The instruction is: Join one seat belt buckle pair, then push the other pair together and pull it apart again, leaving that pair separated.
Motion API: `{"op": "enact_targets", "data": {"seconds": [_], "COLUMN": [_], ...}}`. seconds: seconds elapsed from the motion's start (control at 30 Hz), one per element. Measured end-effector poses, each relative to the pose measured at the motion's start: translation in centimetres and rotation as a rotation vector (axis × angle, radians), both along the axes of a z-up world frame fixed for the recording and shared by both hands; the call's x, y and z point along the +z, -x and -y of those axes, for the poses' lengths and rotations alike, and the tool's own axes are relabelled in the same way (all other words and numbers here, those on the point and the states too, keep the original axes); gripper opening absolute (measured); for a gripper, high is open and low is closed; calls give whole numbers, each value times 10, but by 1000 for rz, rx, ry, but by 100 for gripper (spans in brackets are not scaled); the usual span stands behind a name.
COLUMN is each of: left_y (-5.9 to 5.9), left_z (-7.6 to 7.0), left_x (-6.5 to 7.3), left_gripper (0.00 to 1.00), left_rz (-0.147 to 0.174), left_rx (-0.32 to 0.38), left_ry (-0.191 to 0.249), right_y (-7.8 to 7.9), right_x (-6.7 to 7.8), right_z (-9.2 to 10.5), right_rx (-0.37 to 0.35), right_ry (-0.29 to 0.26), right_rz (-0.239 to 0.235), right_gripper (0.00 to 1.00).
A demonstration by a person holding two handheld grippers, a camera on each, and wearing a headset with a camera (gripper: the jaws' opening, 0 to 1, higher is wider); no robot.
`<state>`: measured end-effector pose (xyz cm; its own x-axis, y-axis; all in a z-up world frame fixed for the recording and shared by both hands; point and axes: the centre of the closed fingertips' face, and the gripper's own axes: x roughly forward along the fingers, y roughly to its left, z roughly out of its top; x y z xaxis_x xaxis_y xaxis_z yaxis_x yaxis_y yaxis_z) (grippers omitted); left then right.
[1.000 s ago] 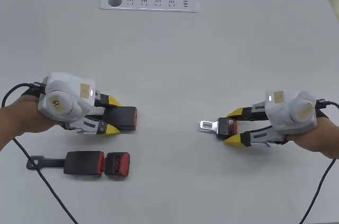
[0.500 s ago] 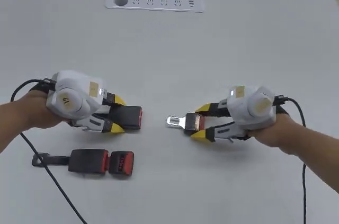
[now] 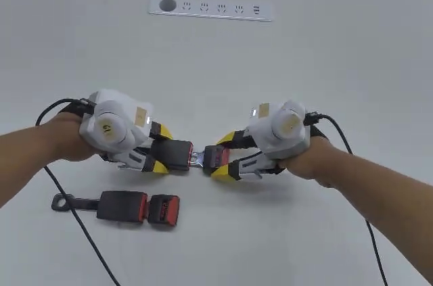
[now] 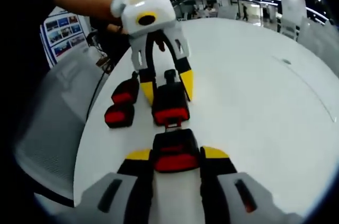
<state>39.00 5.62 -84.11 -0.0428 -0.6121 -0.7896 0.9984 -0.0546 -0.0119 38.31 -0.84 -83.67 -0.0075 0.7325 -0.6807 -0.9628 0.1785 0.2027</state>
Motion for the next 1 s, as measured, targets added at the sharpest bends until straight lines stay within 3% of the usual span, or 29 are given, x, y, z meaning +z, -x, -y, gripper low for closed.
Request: {"op": "enact_targets", "data": {"seconds": [0.37, 0.43, 0.53, 0.7, 0.83, 1.0], "left_y": [1, 2, 2, 3, 4, 5], "left_z": [-1, -1, -1, 0, 0, 0], "left_x": [-1, -1, 0, 2, 2, 2], "left_gripper": [34, 34, 34, 34, 34, 34], "left_rz": [0, 4, 1, -5, -14, -13], "left_rx": [-3, -8, -2, -5, 10, 7], "left_ry": [-2, -5, 6, -3, 1, -7], "right_y": [0, 1, -1, 0, 2, 2], "right_x": [-1, 0, -4, -2, -4, -4], "right_z": [-6, -15, -16, -19, -22, -23], "right_rx": [-8, -20, -13, -40, -26, -31], "right_ry": [17, -12, 2, 5, 43, 36], "right_rz": [-1, -12, -2, -33, -24, -30], "right_gripper": [33, 33, 33, 33, 33, 33]}}
